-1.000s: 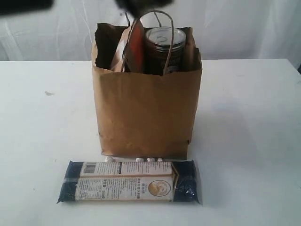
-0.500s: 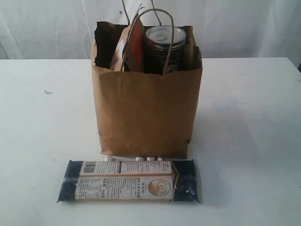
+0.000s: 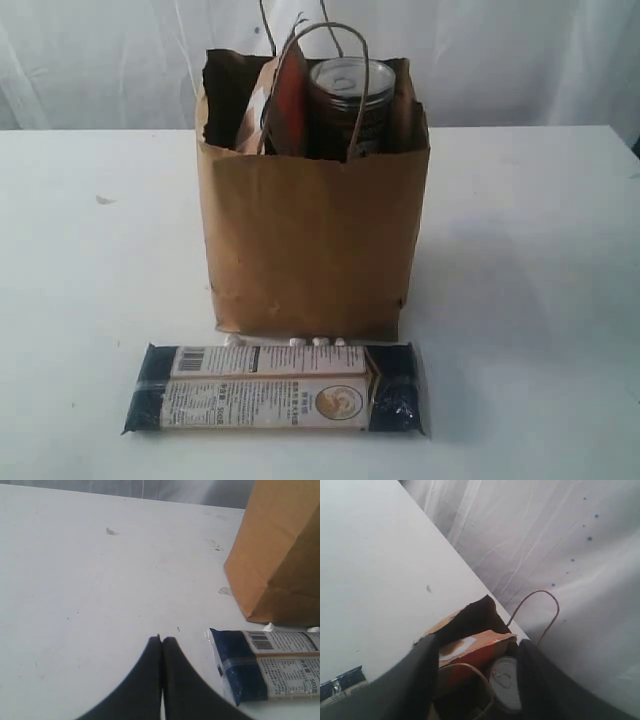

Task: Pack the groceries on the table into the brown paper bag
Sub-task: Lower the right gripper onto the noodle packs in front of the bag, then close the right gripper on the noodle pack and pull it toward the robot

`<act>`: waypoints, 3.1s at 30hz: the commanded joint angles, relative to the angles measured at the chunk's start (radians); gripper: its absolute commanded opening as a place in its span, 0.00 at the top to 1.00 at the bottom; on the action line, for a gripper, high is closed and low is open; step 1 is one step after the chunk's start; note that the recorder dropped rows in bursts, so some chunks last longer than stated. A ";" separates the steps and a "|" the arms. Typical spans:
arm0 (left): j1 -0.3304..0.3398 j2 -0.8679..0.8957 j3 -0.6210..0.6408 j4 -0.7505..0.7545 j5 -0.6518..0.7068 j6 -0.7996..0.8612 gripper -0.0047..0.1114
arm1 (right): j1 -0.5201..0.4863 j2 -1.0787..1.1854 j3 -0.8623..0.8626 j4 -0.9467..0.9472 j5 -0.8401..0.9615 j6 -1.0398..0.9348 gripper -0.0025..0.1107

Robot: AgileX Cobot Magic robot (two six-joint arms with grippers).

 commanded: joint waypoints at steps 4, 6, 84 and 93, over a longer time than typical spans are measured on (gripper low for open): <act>0.001 -0.004 0.004 -0.006 -0.001 -0.004 0.96 | -0.098 0.000 0.000 0.000 0.128 0.000 0.57; 0.001 -0.004 0.004 -0.006 -0.001 -0.004 0.96 | -0.121 0.000 0.026 0.014 0.207 -0.010 0.57; 0.001 -0.004 0.004 -0.006 -0.001 -0.004 0.96 | -0.225 0.579 0.732 0.266 -0.264 -0.467 0.82; 0.001 -0.004 0.004 -0.006 -0.001 -0.004 0.96 | -0.222 0.579 0.732 0.484 -0.090 -0.526 0.98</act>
